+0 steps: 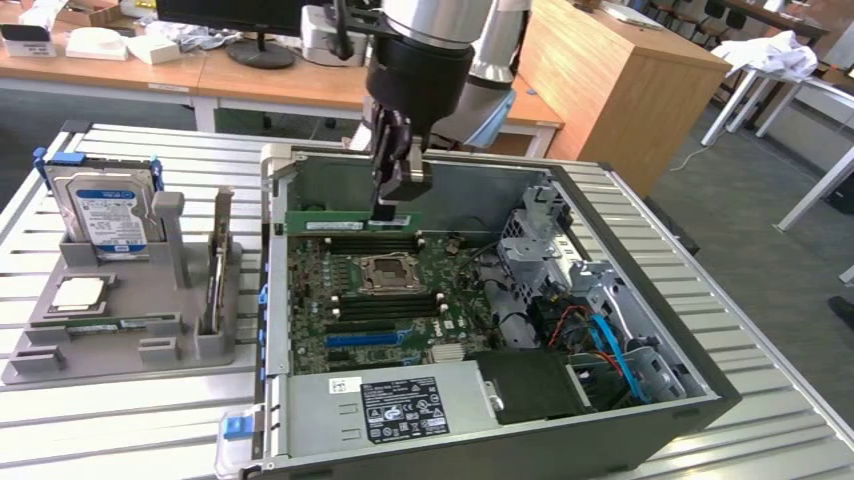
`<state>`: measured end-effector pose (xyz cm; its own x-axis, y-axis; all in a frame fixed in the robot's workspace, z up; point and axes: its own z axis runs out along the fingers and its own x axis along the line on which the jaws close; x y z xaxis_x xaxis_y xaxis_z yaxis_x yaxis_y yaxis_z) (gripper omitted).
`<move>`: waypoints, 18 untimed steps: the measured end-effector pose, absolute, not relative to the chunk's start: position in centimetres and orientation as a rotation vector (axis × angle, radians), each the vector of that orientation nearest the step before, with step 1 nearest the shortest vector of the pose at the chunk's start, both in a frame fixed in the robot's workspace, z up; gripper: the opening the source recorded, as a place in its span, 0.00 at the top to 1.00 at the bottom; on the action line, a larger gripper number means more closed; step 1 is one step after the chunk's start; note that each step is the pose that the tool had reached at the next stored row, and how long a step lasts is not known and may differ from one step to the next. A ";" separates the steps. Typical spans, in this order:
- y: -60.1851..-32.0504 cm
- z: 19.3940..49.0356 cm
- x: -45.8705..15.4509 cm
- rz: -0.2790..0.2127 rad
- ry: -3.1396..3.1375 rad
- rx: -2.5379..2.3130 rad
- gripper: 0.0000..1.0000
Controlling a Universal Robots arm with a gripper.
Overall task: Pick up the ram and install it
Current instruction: 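Pick up the ram and move it above insertion slot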
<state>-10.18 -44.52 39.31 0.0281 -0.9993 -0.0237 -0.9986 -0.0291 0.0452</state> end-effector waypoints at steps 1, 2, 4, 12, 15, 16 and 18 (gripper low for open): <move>-44.5 39.3 -9.9 -0.076 -2.178 2.241 0.89; -44.5 39.3 -9.7 -0.076 -2.178 2.241 0.89; -44.5 39.3 -9.2 -0.076 -2.178 2.241 0.89; -44.5 39.3 -7.2 -0.076 -2.178 2.241 0.89; -44.5 39.3 -6.4 -0.076 -2.178 2.241 0.89; -44.5 39.3 -6.1 -0.076 -2.178 2.241 0.89; -44.5 39.3 -5.6 -0.076 -2.178 2.241 0.89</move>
